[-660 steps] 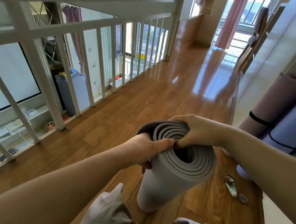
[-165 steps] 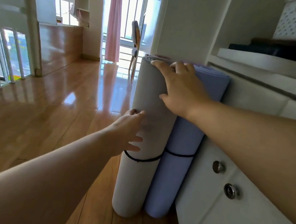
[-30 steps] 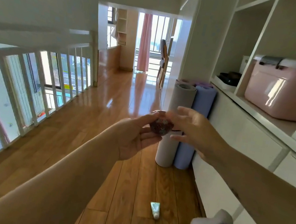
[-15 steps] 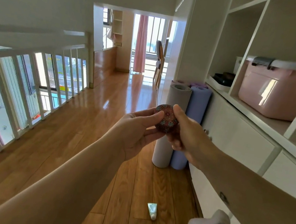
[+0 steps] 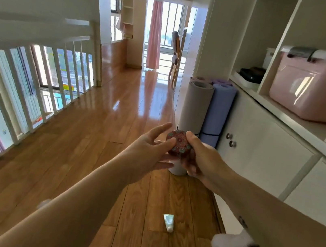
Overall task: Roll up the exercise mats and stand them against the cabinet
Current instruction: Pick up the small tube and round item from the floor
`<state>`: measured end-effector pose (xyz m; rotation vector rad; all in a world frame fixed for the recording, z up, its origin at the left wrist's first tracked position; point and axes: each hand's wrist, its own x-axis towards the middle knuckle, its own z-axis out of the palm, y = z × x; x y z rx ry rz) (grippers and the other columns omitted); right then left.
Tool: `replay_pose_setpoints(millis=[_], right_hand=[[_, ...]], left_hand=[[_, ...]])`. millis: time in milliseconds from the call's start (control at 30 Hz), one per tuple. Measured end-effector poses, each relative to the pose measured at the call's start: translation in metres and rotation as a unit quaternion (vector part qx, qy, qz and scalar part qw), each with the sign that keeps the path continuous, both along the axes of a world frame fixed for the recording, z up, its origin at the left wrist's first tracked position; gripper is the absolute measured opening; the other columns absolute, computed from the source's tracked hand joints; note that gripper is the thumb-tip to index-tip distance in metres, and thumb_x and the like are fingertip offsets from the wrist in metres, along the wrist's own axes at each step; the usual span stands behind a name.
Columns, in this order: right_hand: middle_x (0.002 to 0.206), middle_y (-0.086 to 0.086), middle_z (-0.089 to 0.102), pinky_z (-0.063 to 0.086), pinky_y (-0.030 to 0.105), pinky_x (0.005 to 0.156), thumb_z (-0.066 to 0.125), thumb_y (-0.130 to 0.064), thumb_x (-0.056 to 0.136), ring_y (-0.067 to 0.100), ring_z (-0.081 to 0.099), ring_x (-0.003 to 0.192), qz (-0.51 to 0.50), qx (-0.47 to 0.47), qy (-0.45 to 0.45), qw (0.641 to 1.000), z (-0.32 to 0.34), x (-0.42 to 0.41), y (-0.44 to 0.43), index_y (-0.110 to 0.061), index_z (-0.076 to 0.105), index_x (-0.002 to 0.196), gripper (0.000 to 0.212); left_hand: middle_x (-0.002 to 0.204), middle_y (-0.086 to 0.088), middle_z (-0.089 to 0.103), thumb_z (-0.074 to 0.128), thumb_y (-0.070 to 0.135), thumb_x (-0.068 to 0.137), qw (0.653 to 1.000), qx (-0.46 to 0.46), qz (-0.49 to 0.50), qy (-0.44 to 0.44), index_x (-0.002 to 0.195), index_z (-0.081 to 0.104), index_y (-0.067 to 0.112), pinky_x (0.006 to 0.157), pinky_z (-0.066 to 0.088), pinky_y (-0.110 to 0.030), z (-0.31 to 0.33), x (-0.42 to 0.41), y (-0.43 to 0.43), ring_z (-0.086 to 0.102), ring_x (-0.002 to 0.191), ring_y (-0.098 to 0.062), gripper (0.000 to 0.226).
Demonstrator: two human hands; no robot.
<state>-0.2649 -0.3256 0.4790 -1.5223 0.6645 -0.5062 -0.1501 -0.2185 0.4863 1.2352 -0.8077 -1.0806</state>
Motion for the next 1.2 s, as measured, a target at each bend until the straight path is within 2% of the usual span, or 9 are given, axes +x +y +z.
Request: replay_pose_setpoints(millis=[133,233,367,500,567,733,867,1033,1200], right_hand=[[0.052,0.002,0.053,0.028,0.023,0.043,0.033,-0.050,0.100,0.013,0.036,0.045,0.014,0.018,0.053,0.998,-0.032,0.017,-0.021,-0.002,0.059,0.096,0.055],[0.054,0.002,0.055,0.029,0.024,0.045,0.034,-0.054,0.098,0.014,0.038,0.048,0.026,0.073,0.086,0.993,-0.061,0.035,-0.042,-0.002,0.060,0.101,0.058],[0.065,0.004,0.064,0.031,0.026,0.051,0.031,-0.057,0.097,0.017,0.043,0.055,0.009,0.100,0.152,0.983,-0.113,0.059,-0.081,-0.010,0.062,0.097,0.056],[0.086,-0.001,0.066,0.041,0.023,0.057,0.045,-0.045,0.098,0.012,0.054,0.064,0.033,-0.038,0.319,0.946,-0.203,0.076,-0.129,-0.015,0.056,0.113,0.035],[0.088,-0.003,0.064,0.042,0.021,0.057,0.050,-0.038,0.097,0.010,0.057,0.068,0.041,-0.026,0.362,0.931,-0.258,0.080,-0.148,-0.016,0.054,0.117,0.029],[0.109,0.005,0.063,0.050,0.024,0.062,0.058,-0.030,0.094,0.015,0.061,0.083,0.042,-0.009,0.474,0.880,-0.379,0.086,-0.172,-0.012,0.055,0.121,0.032],[0.125,0.007,0.056,0.054,0.033,0.084,0.068,-0.025,0.087,0.021,0.059,0.105,0.035,-0.041,0.547,0.835,-0.452,0.092,-0.180,-0.014,0.047,0.129,0.048],[0.131,0.008,0.046,0.051,0.034,0.083,0.074,-0.035,0.080,0.025,0.053,0.115,0.035,-0.110,0.589,0.800,-0.500,0.102,-0.176,-0.018,0.032,0.139,0.074],[0.127,0.010,0.049,0.049,0.032,0.076,0.073,-0.028,0.082,0.028,0.055,0.111,0.058,-0.142,0.595,0.789,-0.503,0.102,-0.180,-0.017,0.039,0.128,0.058]], left_hand=[[0.119,0.008,0.057,0.070,0.032,0.083,0.960,0.005,0.045,-0.275,0.138,0.043,0.028,0.080,0.056,-0.020,-0.036,0.011,-0.019,0.063,0.101,-0.012,0.062],[0.110,0.015,0.059,0.072,0.034,0.081,0.938,-0.001,0.086,-0.335,0.132,0.053,0.024,0.079,0.053,-0.014,-0.069,0.028,-0.039,0.061,0.097,-0.006,0.056],[0.106,0.012,0.061,0.073,0.032,0.079,0.953,0.039,0.098,-0.283,0.126,0.054,0.021,0.080,0.056,-0.021,-0.121,0.058,-0.075,0.062,0.097,-0.006,0.052],[0.112,0.005,0.055,0.073,0.031,0.081,0.961,0.106,0.144,-0.211,0.132,0.047,0.015,0.082,0.057,-0.028,-0.192,0.086,-0.116,0.059,0.105,-0.014,0.060],[0.115,0.003,0.053,0.072,0.030,0.082,0.961,0.129,0.165,-0.179,0.133,0.046,0.014,0.082,0.057,-0.029,-0.227,0.097,-0.137,0.058,0.108,-0.016,0.060],[0.118,0.000,0.054,0.072,0.028,0.082,0.962,0.172,0.158,-0.139,0.134,0.046,0.015,0.079,0.058,-0.028,-0.312,0.119,-0.178,0.058,0.109,-0.018,0.060],[0.119,0.000,0.055,0.073,0.028,0.081,0.963,0.197,0.144,-0.116,0.133,0.047,0.016,0.080,0.058,-0.027,-0.372,0.127,-0.196,0.059,0.108,-0.016,0.060],[0.118,0.001,0.054,0.072,0.027,0.082,0.962,0.219,0.131,-0.097,0.134,0.046,0.017,0.081,0.058,-0.027,-0.415,0.130,-0.203,0.059,0.106,-0.014,0.059],[0.116,0.002,0.054,0.072,0.028,0.082,0.963,0.216,0.131,-0.097,0.133,0.046,0.019,0.080,0.058,-0.026,-0.419,0.133,-0.206,0.060,0.104,-0.013,0.058]])
